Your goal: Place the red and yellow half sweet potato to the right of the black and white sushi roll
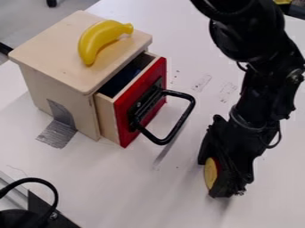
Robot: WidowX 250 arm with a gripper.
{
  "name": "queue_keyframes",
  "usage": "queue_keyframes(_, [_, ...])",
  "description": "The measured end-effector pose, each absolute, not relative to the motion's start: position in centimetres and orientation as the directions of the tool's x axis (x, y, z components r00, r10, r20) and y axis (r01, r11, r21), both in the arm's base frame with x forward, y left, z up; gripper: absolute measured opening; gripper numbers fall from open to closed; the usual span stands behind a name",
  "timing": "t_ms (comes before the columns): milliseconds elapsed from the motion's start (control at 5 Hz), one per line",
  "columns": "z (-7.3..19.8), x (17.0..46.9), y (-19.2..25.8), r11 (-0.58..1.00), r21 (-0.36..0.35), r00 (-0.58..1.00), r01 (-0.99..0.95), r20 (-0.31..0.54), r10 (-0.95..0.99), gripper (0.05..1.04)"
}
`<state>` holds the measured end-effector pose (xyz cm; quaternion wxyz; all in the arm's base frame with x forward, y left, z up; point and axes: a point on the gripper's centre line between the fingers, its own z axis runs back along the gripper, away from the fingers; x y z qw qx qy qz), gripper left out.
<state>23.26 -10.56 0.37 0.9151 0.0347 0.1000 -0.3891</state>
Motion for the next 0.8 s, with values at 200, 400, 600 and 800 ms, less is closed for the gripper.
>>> queue_keyframes(200, [0.4,23.0,-10.6,0.693,-0.025,0.672,0.721,-0.22,-0.707,0.813])
queue_keyframes(400, [1.4,23.4,-11.0,0.703,-0.038,0.684,0.711,-0.199,-0.702,0.813])
queue_keyframes(600, [5.7,27.3,-12.5,0.754,-0.02,0.752,0.657,-0.061,-0.656,0.813])
queue_keyframes(800, [8.9,31.5,-13.4,0.816,-0.028,0.816,0.578,0.046,-0.576,0.813])
